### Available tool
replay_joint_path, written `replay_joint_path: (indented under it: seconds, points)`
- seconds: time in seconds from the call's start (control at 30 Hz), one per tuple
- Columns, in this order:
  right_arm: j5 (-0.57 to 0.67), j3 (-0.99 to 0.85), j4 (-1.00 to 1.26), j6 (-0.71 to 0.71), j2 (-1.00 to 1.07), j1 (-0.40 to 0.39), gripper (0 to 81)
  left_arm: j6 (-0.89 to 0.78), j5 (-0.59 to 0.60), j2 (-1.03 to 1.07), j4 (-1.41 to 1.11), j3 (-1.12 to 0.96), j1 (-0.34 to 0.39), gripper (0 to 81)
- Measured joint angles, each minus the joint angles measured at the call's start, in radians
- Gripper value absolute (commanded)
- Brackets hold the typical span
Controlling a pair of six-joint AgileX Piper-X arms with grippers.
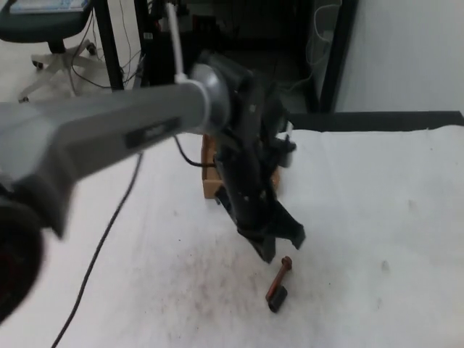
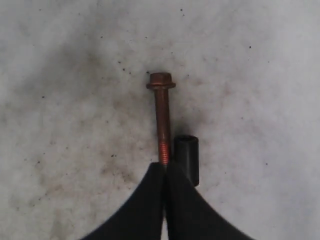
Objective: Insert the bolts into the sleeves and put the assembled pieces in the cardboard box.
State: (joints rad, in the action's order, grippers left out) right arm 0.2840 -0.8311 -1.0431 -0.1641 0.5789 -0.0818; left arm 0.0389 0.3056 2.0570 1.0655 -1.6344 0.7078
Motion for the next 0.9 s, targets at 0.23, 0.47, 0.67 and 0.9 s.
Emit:
replay_joint_path:
  seconds: [0.23,0.47,0.67,0.9]
  points:
    - [0.000,0.002,-0.013,0.002,0.000,0.000,0.8,-0.007,-0.016,0.026,0.014,-0.061,0.063,45.2]
    - [0.000,0.002,-0.013,0.002,0.000,0.000,0.8,-0.016,-0.191,0.026,-0.058,-0.061,0.096,45.2]
    - [0.000,0.002,-0.013,0.002,0.000,0.000,0.8,-0.016,-0.237,0.026,-0.086,-0.061,0.098,45.2]
    - [0.000,0.002,-0.013,0.002,0.000,0.000,0.8,-0.107,-0.180,0.065,-0.070,-0.066,0.098,45.2]
